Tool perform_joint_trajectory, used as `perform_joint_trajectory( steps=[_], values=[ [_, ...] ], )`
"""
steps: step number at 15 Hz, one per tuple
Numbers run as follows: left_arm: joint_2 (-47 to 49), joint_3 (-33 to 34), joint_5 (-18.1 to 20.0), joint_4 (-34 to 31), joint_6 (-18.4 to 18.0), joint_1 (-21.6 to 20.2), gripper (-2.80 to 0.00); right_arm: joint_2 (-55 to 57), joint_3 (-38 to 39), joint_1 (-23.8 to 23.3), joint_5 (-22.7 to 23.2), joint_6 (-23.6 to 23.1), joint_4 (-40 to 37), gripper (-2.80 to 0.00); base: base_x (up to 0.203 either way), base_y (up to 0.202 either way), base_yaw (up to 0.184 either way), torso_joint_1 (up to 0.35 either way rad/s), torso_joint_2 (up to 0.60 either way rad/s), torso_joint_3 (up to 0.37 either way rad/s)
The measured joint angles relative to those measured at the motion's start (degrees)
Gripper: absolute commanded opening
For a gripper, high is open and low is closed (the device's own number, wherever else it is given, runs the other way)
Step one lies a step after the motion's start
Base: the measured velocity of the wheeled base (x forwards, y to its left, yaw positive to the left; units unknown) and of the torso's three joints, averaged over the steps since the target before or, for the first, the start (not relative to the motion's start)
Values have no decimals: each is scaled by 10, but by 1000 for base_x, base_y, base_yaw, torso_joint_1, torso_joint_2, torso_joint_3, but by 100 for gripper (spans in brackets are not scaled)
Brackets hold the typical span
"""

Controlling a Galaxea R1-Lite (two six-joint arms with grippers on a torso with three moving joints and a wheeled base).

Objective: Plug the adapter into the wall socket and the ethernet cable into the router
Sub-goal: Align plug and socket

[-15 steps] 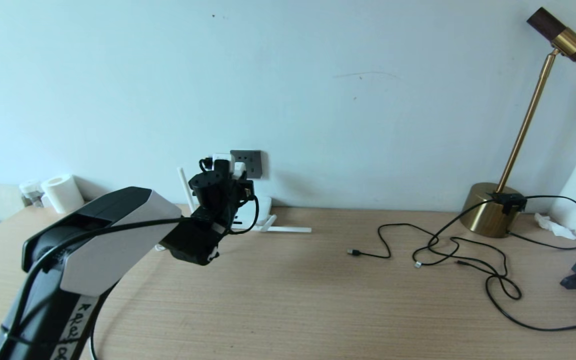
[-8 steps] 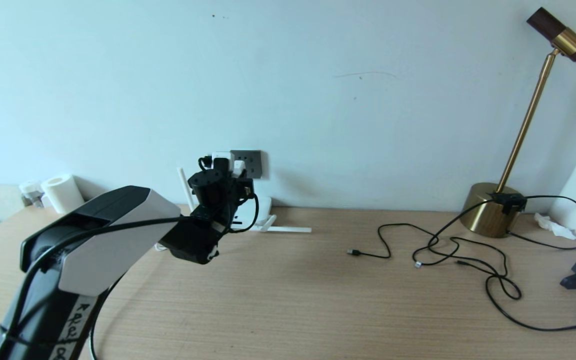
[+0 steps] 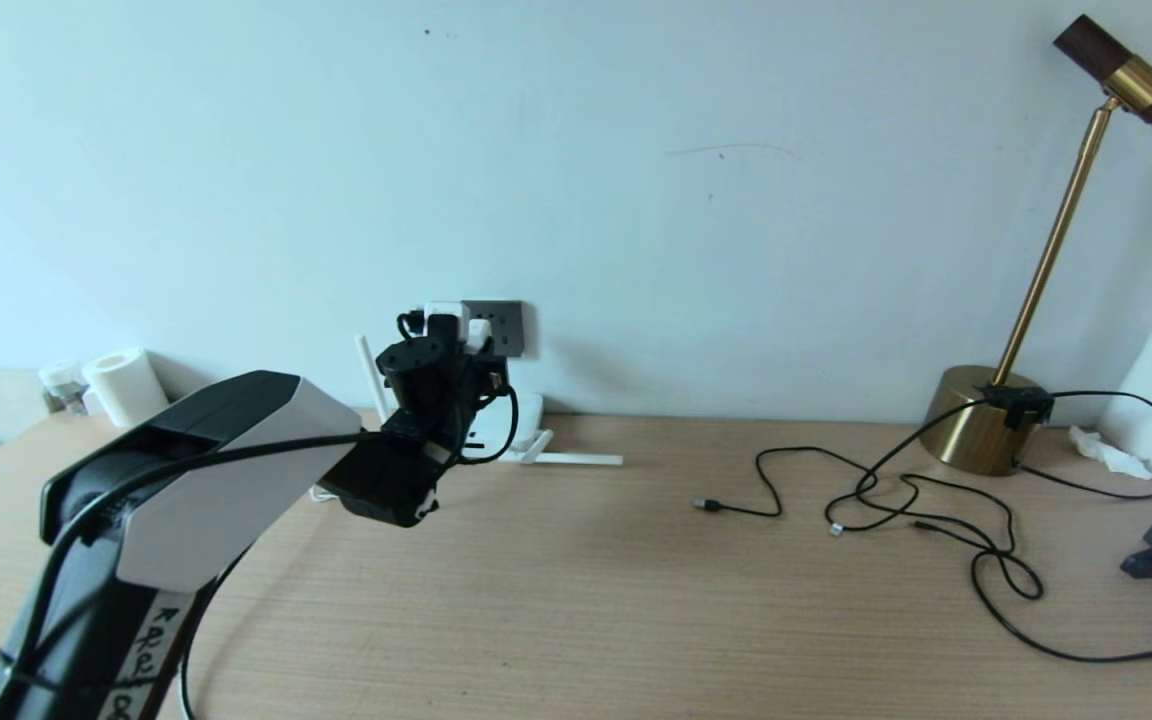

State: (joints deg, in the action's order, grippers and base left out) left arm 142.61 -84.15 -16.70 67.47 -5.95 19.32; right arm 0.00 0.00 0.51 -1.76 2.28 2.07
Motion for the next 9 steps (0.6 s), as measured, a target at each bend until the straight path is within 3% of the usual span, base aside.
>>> perform_joint_trajectory(
  steps=[9],
  values=[
    [2, -1, -1, 0, 0, 7, -280, 0, 0, 0, 0, 0, 0, -280, 0, 0, 0, 0, 0, 0]
  ],
)
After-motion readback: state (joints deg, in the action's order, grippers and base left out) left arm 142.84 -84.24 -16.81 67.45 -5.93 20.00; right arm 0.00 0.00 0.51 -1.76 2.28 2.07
